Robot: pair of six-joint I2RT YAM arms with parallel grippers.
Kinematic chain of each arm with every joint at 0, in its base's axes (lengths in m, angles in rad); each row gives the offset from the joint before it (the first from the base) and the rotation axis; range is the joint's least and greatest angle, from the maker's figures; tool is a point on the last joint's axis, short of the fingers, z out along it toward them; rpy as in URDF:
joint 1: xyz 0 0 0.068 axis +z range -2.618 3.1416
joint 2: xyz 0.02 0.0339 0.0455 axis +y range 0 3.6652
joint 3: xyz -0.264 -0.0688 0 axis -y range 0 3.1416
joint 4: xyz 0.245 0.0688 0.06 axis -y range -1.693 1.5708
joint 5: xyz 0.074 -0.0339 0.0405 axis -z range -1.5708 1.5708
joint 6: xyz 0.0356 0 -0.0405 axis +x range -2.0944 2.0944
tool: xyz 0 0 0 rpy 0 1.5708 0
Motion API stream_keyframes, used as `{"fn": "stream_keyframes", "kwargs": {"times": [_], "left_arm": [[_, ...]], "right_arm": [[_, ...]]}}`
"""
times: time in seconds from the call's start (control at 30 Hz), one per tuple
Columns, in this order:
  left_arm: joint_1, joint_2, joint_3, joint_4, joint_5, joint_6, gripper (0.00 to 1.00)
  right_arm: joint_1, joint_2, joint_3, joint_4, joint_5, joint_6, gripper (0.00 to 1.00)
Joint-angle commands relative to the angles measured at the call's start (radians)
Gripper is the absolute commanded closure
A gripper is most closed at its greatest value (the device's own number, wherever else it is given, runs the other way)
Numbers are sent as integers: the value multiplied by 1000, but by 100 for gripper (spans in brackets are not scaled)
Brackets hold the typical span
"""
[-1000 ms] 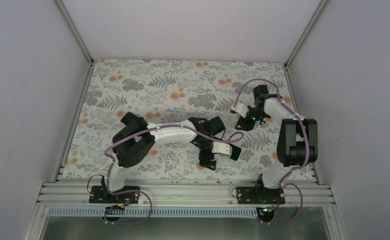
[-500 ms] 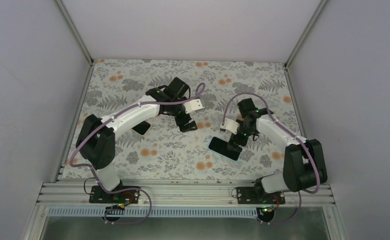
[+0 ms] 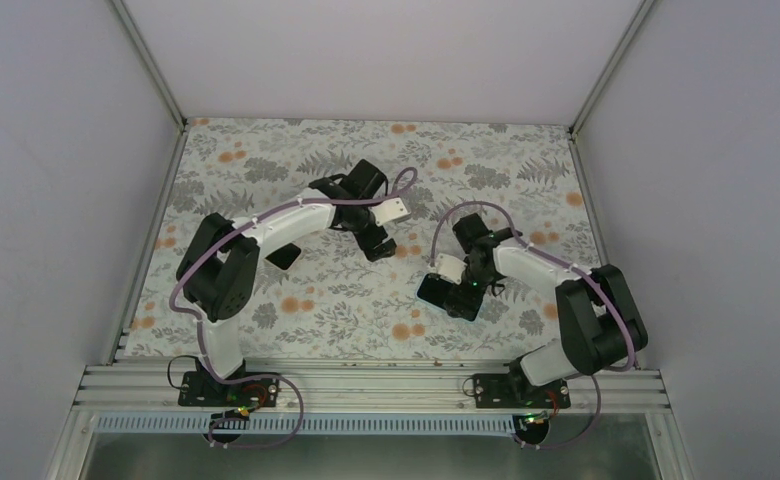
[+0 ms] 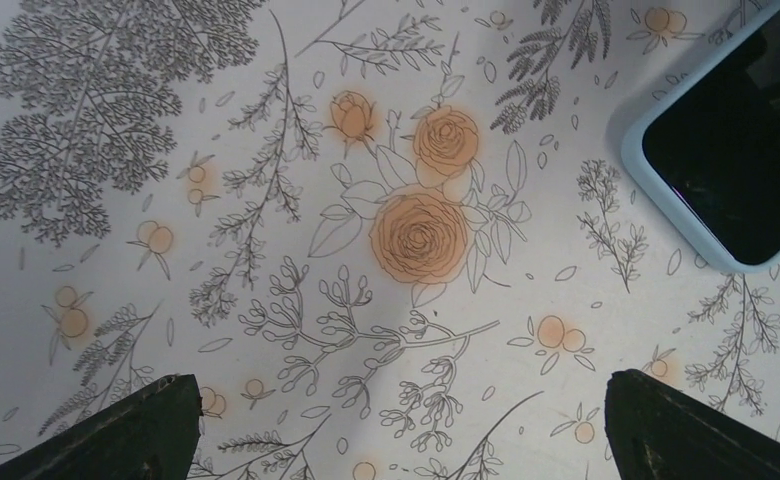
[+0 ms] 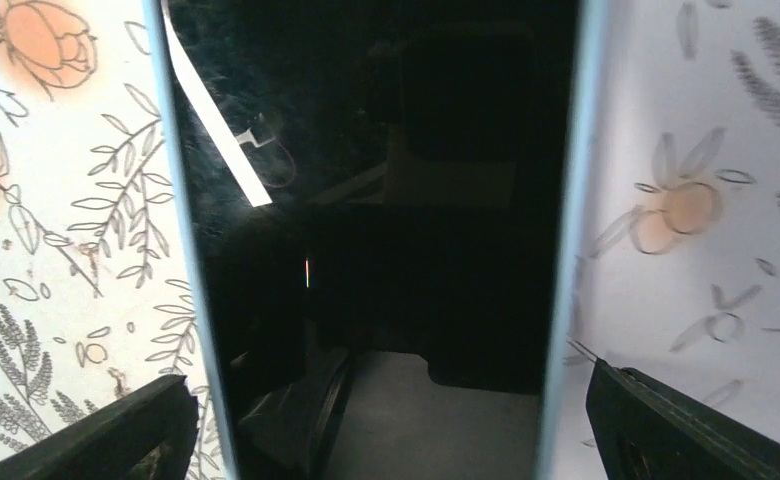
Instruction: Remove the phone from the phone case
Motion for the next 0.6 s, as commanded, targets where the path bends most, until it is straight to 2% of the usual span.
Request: {"fn": "stream_keyframes", "kwargs": {"times": [0.0, 0.2, 0.43, 0.57], "left_arm": [[-1, 28, 46, 0, -13, -33, 0], [0, 78, 96, -39, 23, -33, 0], [1, 84, 85, -11, 21, -27, 0], [13, 98, 86, -25, 127, -35, 0]], "right_arm": [[54, 19, -25, 3, 26, 47, 0], [82, 25, -48, 26, 48, 64, 0], [95, 66, -113, 129, 200, 81, 0], [95, 44, -138, 180, 196, 59, 3]]}}
